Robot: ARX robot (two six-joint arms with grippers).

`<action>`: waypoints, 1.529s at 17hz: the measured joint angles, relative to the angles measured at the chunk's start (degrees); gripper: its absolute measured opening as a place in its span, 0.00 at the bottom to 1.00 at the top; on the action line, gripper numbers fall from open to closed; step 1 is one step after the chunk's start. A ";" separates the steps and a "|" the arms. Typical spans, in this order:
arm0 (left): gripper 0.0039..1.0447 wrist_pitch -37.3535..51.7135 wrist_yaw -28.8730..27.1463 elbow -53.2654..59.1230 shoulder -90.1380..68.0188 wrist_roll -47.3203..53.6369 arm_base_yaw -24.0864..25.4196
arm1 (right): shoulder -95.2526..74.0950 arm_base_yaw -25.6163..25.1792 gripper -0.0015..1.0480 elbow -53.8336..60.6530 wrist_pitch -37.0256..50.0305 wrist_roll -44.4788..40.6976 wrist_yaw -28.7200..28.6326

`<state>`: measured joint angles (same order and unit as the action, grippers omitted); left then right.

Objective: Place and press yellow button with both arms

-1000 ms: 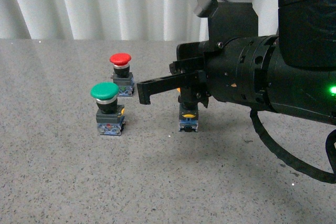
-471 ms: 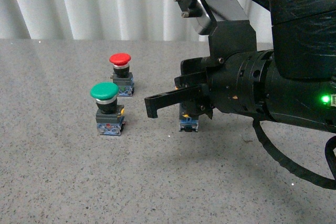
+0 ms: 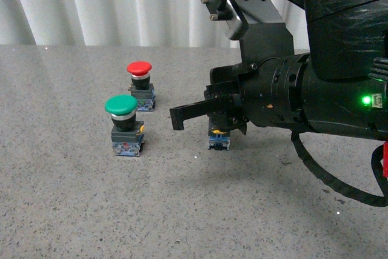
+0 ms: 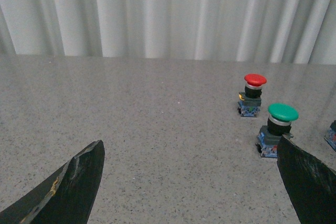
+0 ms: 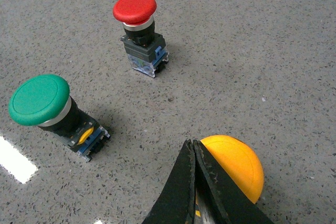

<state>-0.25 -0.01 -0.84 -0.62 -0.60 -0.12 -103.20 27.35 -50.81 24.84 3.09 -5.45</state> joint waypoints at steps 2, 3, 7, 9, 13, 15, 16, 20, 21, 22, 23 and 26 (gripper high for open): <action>0.94 0.00 0.00 0.00 0.00 0.00 0.00 | 0.11 -0.02 0.02 0.76 2.34 0.33 -0.57; 0.94 0.00 0.00 0.00 0.00 0.00 0.00 | 0.26 -0.07 0.02 1.81 5.14 1.57 -1.49; 0.94 0.00 0.00 0.00 0.00 0.00 0.00 | 5.79 0.39 0.02 4.72 15.52 9.81 -3.02; 0.94 0.00 0.00 0.00 0.00 0.00 0.00 | 10.51 0.39 0.02 6.08 18.45 12.85 -4.24; 0.94 0.00 0.00 0.00 0.00 0.00 0.00 | 21.62 -6.49 0.02 15.85 21.18 16.61 -6.19; 0.94 0.00 0.00 0.00 0.00 0.00 0.00 | 32.65 -11.80 0.02 23.32 18.32 13.57 0.92; 0.94 0.00 0.02 0.00 0.00 0.00 0.00 | 37.92 -14.84 0.02 27.93 16.17 8.31 7.39; 0.94 0.04 0.04 0.00 0.00 0.00 0.00 | 71.25 -27.26 0.02 45.00 -3.72 -1.53 5.46; 0.94 0.00 -0.02 0.00 0.00 0.00 0.00 | 77.35 -27.36 0.02 46.18 -6.08 -1.86 5.40; 0.94 0.00 0.00 0.00 0.00 0.00 0.00 | 79.97 -27.39 0.02 46.23 -6.10 -1.95 5.42; 0.94 0.00 0.00 0.00 0.00 0.00 0.00 | 81.44 -27.36 0.02 46.40 -6.84 -2.14 5.42; 0.94 0.00 0.00 0.00 0.00 0.00 0.00 | 84.56 -27.36 0.02 48.11 -9.51 -2.51 5.42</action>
<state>-0.25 -0.01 -0.84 -0.62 -0.60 -0.12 -18.63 -0.01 -2.70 15.33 0.58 -0.03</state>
